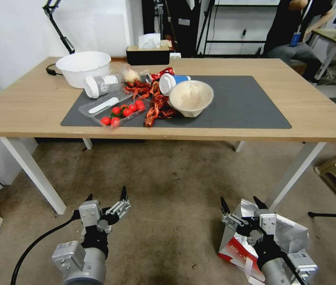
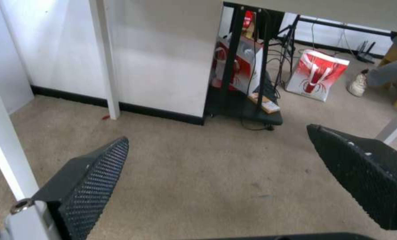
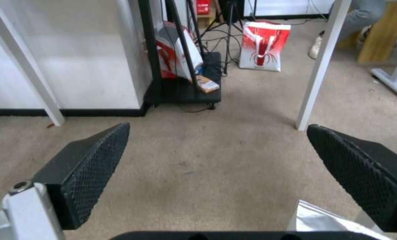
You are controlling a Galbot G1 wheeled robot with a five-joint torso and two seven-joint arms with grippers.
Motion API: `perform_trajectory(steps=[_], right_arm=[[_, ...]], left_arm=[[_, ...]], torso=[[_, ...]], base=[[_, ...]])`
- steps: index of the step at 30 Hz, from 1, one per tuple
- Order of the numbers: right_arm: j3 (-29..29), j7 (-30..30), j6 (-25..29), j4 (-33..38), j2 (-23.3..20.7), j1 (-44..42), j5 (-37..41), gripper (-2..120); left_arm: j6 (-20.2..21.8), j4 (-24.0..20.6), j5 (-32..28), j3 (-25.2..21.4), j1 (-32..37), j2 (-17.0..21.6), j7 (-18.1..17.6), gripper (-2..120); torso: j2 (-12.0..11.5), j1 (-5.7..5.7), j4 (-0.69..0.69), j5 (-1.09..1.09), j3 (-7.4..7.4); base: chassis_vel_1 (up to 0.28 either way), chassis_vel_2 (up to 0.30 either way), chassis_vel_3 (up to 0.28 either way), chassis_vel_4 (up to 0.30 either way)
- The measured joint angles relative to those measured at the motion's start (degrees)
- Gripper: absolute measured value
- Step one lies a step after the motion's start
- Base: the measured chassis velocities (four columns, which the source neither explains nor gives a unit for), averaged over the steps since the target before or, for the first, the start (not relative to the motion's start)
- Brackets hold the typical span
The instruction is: Pick up the food delivery bag from the floor and place it on the table.
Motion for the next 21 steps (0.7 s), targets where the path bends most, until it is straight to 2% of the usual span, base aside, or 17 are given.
perform_trajectory(steps=[13, 21], right_arm=[[0.0, 0.0, 0.0, 0.0, -0.1, -0.1, 0.0, 100], [-0.1, 0.1, -0.1, 0.0, 0.0, -0.1, 0.0, 100]], left_arm=[[-0.1, -0.1, 0.0, 0.0, 0.2, 0.0, 0.0, 100], [-0.1, -0.2, 0.0, 0.0, 0.2, 0.0, 0.0, 100]], torso=[[-1.1, -0.44, 0.0, 0.0, -0.67], [-2.8, -1.01, 0.0, 0.0, -1.78]], base=[[0.0, 0.0, 0.0, 0.0], [0.0, 0.0, 0.0, 0.0]])
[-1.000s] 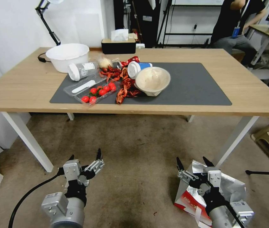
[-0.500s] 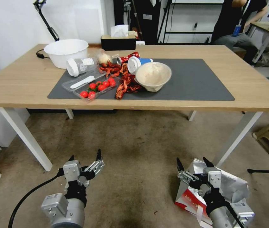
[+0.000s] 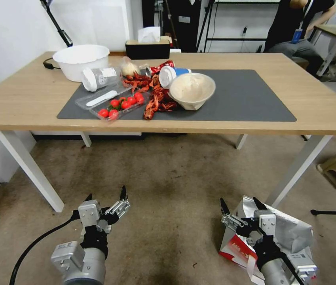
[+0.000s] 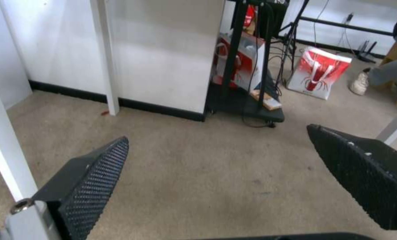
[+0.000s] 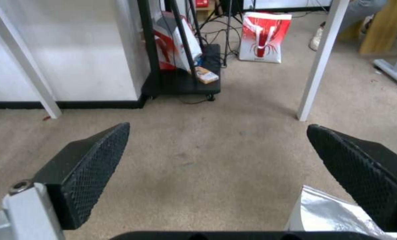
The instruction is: Pick up the food delivery bag from the floor and place it on the table.
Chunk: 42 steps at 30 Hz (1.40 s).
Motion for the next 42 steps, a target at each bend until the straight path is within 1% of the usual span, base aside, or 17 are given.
perform_trajectory(steps=[7, 14, 15, 16, 19, 20, 23, 25, 27, 28, 31, 32, 42], right_arm=[[-0.1, 0.1, 0.0, -0.5, 0.1, 0.1, 0.0, 100], [0.1, 0.1, 0.1, -0.8, -0.1, 0.1, -0.3, 100], [0.2, 0.1, 0.1, -0.8, -0.3, 0.5, -0.5, 100], [0.2, 0.1, 0.1, -0.8, -0.3, 0.5, -0.5, 100], [0.1, 0.1, 0.1, -0.8, -0.1, 0.3, -0.4, 100], [0.1, 0.1, 0.1, -0.8, -0.1, 0.3, -0.4, 100], [0.4, 0.1, 0.0, -0.9, -0.4, 0.2, 0.2, 100], [0.5, 0.0, -0.1, -0.9, -0.5, 0.2, 0.2, 100], [0.6, 0.0, -0.4, -0.9, -0.4, 0.1, 0.3, 100], [0.6, 0.0, -0.4, -0.9, -0.4, 0.1, 0.3, 100], [0.5, 0.0, -0.4, -0.9, -0.2, 0.1, 0.2, 100], [0.5, 0.0, -0.4, -0.9, -0.2, 0.1, 0.2, 100], [0.5, 0.0, -0.4, -1.2, 0.0, 0.1, 0.1, 100]], left_arm=[[-0.2, 0.0, -0.1, 0.1, -0.1, -0.1, 0.0, 100], [-0.6, 0.8, 0.0, 0.2, -0.7, 0.3, -0.1, 100], [-0.6, 1.1, 0.1, 0.1, -0.9, 0.7, 0.0, 100], [-0.6, 1.1, 0.1, 0.1, -0.9, 0.7, 0.0, 100], [-0.7, 1.1, 0.4, 0.0, -0.3, 0.7, 0.1, 100], [-0.7, 1.1, 0.4, 0.0, -0.3, 0.7, 0.1, 100], [-1.1, 1.5, 0.9, 0.5, -0.3, 0.4, 0.1, 100], [-1.1, 1.5, 0.9, 0.5, -0.3, 0.4, 0.1, 100], [-1.2, 1.6, 0.6, 0.4, -0.7, 0.8, 0.1, 100], [-1.2, 1.6, 0.6, 0.4, -0.7, 0.8, 0.1, 100], [-1.2, 1.6, 0.2, 0.3, -0.8, 1.1, 0.1, 100], [-1.2, 1.6, 0.2, 0.3, -0.8, 1.1, 0.1, 100], [-1.1, 1.6, -0.1, 0.2, -0.8, 1.5, 0.1, 100]], torso=[[-2.2, -0.79, 0.0, 0.0, -1.42], [-3.8, -1.31, 0.0, 0.0, -2.42], [-4.7, -1.63, 0.0, 0.0, -3.05], [-4.7, -1.63, 0.0, 0.0, -3.05], [-6.1, -2.08, 0.0, 0.0, -3.96], [-6.1, -2.08, 0.0, 0.0, -3.96], [-7.6, -2.59, 0.0, 0.0, -4.99], [-7.8, -2.65, 0.0, 0.0, -5.14], [-8.8, -2.98, 0.0, 0.0, -5.79], [-8.8, -2.98, 0.0, 0.0, -5.79], [-9.8, -3.31, 0.0, 0.0, -6.51], [-9.8, -3.31, 0.0, 0.0, -6.51], [-12.3, -4.0, 0.0, 0.0, -8.24]], base=[[0.0, 0.0, 0.0, 0.0], [0.0, 0.0, 0.0, 0.0], [0.0, 0.0, 0.0, 0.0], [0.0, 0.0, 0.0, 0.0], [0.0, 0.0, 0.0, 0.0], [0.0, 0.0, 0.0, 0.0], [0.0, 0.0, 0.0, 0.0], [0.0, 0.0, 0.0, 0.0], [0.0, 0.0, 0.0, 0.0], [0.0, 0.0, 0.0, 0.0], [0.0, 0.0, 0.0, 0.0], [0.0, 0.0, 0.0, 0.0], [0.0, 0.0, 0.0, 0.0]])
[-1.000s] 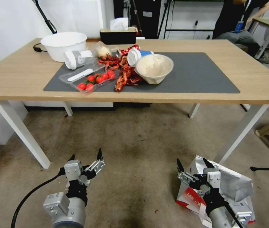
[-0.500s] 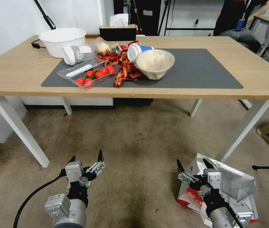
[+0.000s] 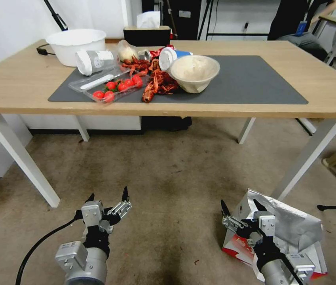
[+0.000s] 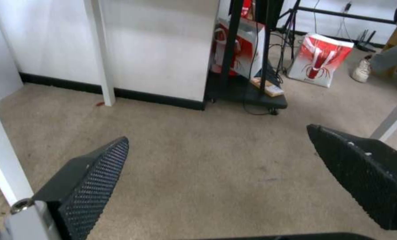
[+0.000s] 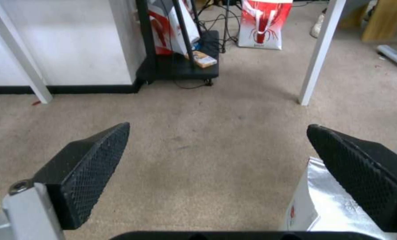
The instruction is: Pick up the food delivery bag from the floor and place it on the table.
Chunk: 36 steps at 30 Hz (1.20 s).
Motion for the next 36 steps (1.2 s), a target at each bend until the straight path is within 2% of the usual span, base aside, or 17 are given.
perform_trajectory(steps=[11, 19, 36], right_arm=[[0.3, -0.1, 0.0, -0.1, -0.1, -0.2, 0.1, 100], [0.3, -0.1, 0.0, -0.2, -0.1, -0.2, 0.1, 100], [1.0, -0.2, -0.1, 0.2, -0.4, -0.2, 0.7, 100]], left_arm=[[0.0, 0.3, 0.0, 0.2, 0.0, -0.5, 0.0, 100], [-0.1, 0.3, 0.0, 0.1, 0.0, -0.5, 0.0, 100], [-0.2, 0.2, 0.1, -0.3, 0.0, -0.3, -0.2, 100]], torso=[[-2.4, -0.68, 0.0, 0.0, -1.71], [-3.1, -0.82, 0.0, 0.0, -2.33], [-7.0, -1.62, 0.0, 0.0, -5.42]], base=[[0.0, 0.0, 0.0, 0.0], [0.0, 0.0, 0.0, 0.0], [0.0, 0.0, 0.0, 0.0]])
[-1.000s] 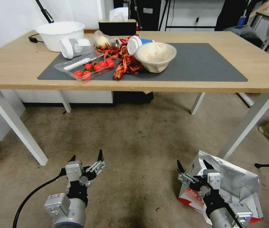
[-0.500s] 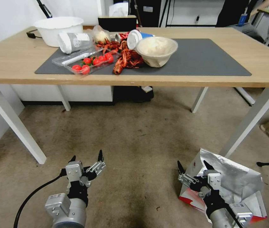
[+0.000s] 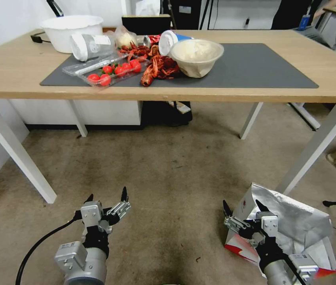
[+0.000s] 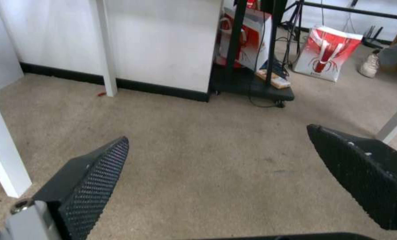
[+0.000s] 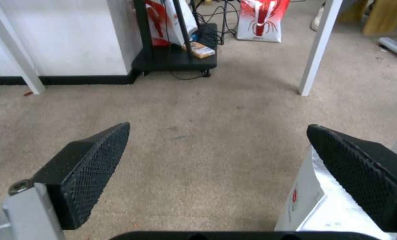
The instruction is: Pick up the food delivery bag from the floor and place it on the table.
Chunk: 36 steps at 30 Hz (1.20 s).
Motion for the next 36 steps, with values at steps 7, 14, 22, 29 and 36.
perform_trajectory(steps=[7, 14, 22, 29, 36], right_arm=[[-0.2, 0.0, -0.1, -0.2, 0.2, 0.1, 0.0, 100], [-0.2, -0.1, -0.2, -0.3, 0.1, 0.4, -0.2, 100], [-0.1, -0.3, -0.4, -0.4, 0.1, 0.3, -0.6, 100], [-0.1, -0.4, -0.5, -0.4, 0.2, 0.2, -0.7, 100], [0.2, -0.5, -0.5, -0.1, -0.3, 0.0, -0.4, 100]], left_arm=[[0.0, 0.0, 0.0, 0.1, 0.0, -0.1, 0.2, 100], [-0.1, 0.0, -0.1, 0.0, -0.1, 0.0, 0.2, 100], [-0.2, 0.2, -0.3, -0.1, -0.1, 0.0, 0.2, 100], [-0.4, 0.4, -0.3, 0.0, -0.3, -0.1, 0.2, 100], [-0.4, 0.5, -0.3, -0.1, -0.4, 0.0, 0.2, 100]], torso=[[-2.0, -0.39, 0.0, 0.0, -1.66], [-4.1, -0.61, 0.0, 0.0, -3.51], [-5.9, -0.65, 0.0, 0.0, -5.31], [-7.2, -0.85, 0.0, 0.0, -5.84], [-7.3, -0.92, 0.0, 0.0, -5.84]], base=[[0.0, 0.0, 0.0, 0.0], [0.0, 0.0, 0.0, 0.0], [0.0, 0.0, 0.0, 0.0], [0.0, 0.0, 0.0, 0.0], [0.0, 0.0, 0.0, 0.0]])
